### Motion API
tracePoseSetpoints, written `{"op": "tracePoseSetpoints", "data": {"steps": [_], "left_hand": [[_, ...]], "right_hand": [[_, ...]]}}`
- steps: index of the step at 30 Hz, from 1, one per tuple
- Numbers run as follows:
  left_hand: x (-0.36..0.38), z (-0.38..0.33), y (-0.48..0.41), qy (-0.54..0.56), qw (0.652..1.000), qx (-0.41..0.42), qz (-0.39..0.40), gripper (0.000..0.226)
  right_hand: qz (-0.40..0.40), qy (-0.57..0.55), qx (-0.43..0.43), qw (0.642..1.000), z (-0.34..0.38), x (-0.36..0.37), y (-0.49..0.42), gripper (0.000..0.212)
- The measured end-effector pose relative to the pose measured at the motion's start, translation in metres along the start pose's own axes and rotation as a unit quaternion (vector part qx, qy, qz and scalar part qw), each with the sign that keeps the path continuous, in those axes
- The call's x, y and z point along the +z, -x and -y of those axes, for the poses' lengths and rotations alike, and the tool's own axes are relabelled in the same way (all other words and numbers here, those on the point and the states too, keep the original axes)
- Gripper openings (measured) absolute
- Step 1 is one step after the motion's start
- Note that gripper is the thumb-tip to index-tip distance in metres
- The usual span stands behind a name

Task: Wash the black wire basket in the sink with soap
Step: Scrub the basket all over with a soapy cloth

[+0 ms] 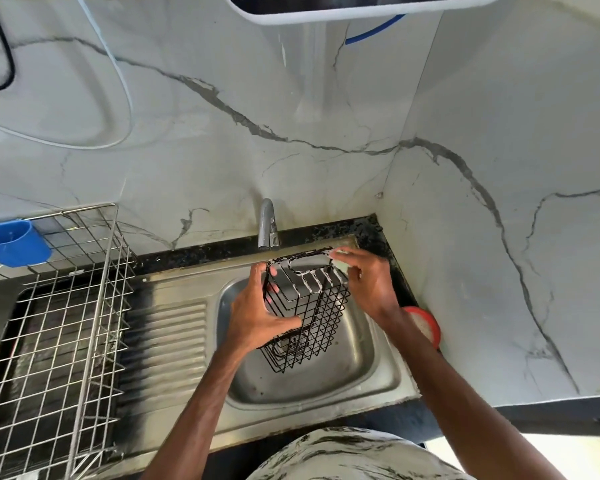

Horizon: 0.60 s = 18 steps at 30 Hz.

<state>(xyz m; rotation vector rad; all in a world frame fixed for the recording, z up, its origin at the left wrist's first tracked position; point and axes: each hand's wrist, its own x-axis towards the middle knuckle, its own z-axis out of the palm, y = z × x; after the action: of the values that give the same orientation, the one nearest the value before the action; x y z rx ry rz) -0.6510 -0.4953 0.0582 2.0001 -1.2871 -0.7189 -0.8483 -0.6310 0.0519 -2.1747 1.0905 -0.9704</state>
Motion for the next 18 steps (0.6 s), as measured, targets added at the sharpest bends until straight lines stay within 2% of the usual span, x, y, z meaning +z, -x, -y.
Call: {"op": "tracePoseSetpoints", "data": {"steps": [5, 10, 12, 14, 18], "left_hand": [[-0.005, -0.002, -0.001, 0.039, 0.999, -0.003, -0.001, 0.114], [-0.010, 0.001, 0.000, 0.046, 0.998, -0.029, -0.016, 0.116], [-0.012, 0.005, -0.001, 0.050, 0.997, -0.044, -0.036, 0.113], [-0.015, 0.005, -0.001, 0.050, 0.996, -0.055, -0.043, 0.114], [-0.014, 0.005, -0.002, 0.039, 0.996, -0.068, -0.047, 0.100]], "right_hand": [[0.010, -0.061, 0.117, 0.991, 0.008, 0.006, -0.031, 0.046], [0.014, -0.039, 0.111, 0.993, 0.011, 0.008, -0.029, 0.047], [0.010, -0.015, 0.089, 0.996, 0.009, 0.006, -0.020, 0.049], [-0.001, 0.008, 0.032, 0.999, 0.013, 0.006, -0.010, 0.053], [-0.034, 0.059, -0.076, 0.995, 0.034, 0.009, 0.001, 0.054]]}}
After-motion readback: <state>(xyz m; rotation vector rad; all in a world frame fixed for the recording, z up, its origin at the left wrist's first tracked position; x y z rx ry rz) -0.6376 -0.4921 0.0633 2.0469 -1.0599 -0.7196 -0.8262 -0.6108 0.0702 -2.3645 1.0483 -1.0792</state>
